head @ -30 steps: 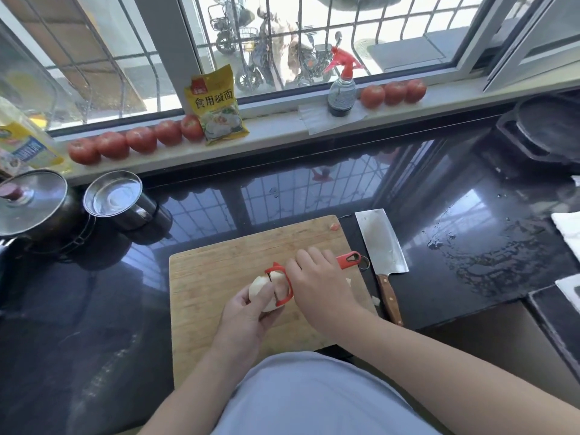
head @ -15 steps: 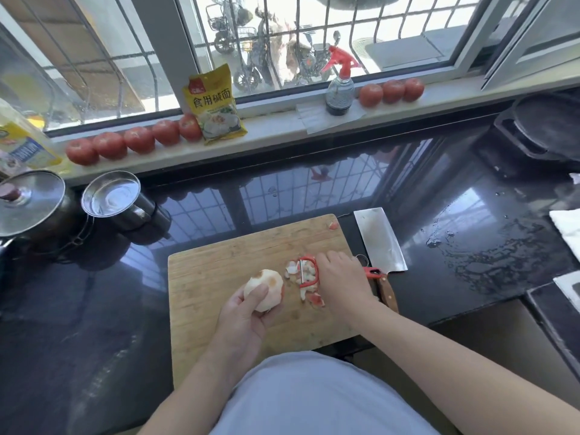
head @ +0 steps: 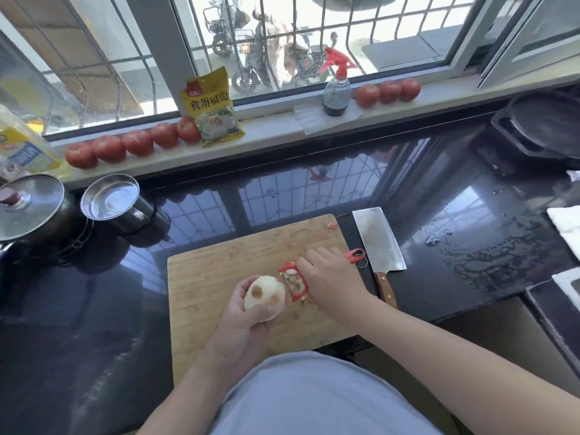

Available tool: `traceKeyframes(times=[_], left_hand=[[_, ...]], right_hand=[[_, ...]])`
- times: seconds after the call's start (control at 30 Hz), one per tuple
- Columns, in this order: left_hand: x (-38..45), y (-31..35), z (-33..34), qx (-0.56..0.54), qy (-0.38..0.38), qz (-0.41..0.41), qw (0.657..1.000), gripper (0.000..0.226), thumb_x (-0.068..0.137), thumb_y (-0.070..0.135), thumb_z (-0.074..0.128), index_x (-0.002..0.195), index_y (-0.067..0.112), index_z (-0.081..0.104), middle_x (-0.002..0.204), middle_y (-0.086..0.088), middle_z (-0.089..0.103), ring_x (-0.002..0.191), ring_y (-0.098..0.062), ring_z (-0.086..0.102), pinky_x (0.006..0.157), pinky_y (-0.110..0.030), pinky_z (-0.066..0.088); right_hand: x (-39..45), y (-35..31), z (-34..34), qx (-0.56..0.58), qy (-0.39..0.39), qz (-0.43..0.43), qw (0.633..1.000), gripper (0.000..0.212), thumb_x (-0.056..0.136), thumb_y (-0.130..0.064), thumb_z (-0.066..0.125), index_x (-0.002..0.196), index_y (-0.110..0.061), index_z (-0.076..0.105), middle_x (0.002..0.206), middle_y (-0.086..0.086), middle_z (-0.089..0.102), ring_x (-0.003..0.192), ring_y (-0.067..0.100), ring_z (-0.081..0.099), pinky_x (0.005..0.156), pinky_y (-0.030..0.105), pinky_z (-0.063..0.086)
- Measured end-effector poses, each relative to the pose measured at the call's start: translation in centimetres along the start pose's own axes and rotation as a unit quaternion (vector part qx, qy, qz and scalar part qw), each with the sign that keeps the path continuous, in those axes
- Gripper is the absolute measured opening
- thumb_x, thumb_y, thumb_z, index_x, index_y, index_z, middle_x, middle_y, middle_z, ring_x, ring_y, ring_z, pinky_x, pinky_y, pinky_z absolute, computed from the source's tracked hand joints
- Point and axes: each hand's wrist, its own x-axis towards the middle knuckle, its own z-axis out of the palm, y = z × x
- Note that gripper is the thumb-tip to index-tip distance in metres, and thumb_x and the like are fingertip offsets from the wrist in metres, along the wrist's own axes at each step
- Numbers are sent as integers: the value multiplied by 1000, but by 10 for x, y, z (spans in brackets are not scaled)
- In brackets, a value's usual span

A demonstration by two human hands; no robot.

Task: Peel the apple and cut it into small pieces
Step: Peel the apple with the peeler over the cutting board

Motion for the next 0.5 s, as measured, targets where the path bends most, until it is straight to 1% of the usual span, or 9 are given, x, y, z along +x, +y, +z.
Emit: traceKeyframes(times=[0.07,0.1,0.13,0.17,0.23,0.3,0.33,0.37,0.5], left_hand=[[-2,2,0,-4,-10,1,1000,85,58,0,84,133,14,49,117,-17,63,110,-32,60,104,-42,48],[-3,4,-1,6,-14,4,1000,85,58,0,86,133,16,50,118,-16,64,111,-31,61,102,-39,52],[-3,6,-2,20,-17,7,1000,84,59,1,87,133,18,50,119,-15,64,111,-30,61,100,-38,53],[-3,8,-4,39,-18,11,999,83,62,0,87,133,19,50,119,-14,65,110,-29,62,99,-37,53],[-3,7,-8,86,-14,12,996,79,68,-2,83,137,18,49,119,-12,67,107,-26,63,96,-33,54],[-3,7,-9,133,-13,16,991,76,71,-1,80,139,19,51,119,-11,68,105,-22,65,89,-27,56],[-3,6,-9,154,-13,19,988,74,72,0,80,138,18,52,120,-11,68,104,-20,65,88,-26,56],[-3,5,-9,172,-13,23,985,73,72,0,79,137,18,53,120,-11,68,103,-19,65,86,-25,56],[-2,2,-8,223,-11,45,974,67,70,-1,79,129,21,56,116,-9,68,98,-15,64,79,-24,55]], right_hand=[[-4,22,13,-53,-81,62,993,29,62,-9,70,89,-17,63,81,2,60,76,26,55,68,38,39],[-7,31,16,-65,-101,89,989,34,59,-8,73,90,-18,64,81,1,61,77,26,56,68,38,39],[-8,35,16,-72,-107,102,986,34,59,-6,74,89,-18,64,80,1,61,77,26,56,67,38,38],[-7,35,14,-73,-95,98,988,31,59,-4,72,85,-18,63,78,1,60,75,27,55,65,38,37],[-6,30,6,-50,-44,57,996,25,61,0,64,80,-16,60,75,2,57,71,27,53,64,37,35],[-6,22,-1,-6,13,3,1000,19,66,-6,50,81,-15,60,77,2,55,72,26,52,65,36,36],[-5,19,-5,12,35,-22,999,21,70,-10,44,82,-14,60,78,2,55,73,26,51,66,36,38],[-3,15,-7,20,51,-43,998,23,73,-11,41,84,-14,61,80,3,55,74,26,50,67,37,40],[2,-7,-18,23,91,-86,992,17,79,-9,43,84,-16,57,80,2,52,74,26,47,68,39,40]])
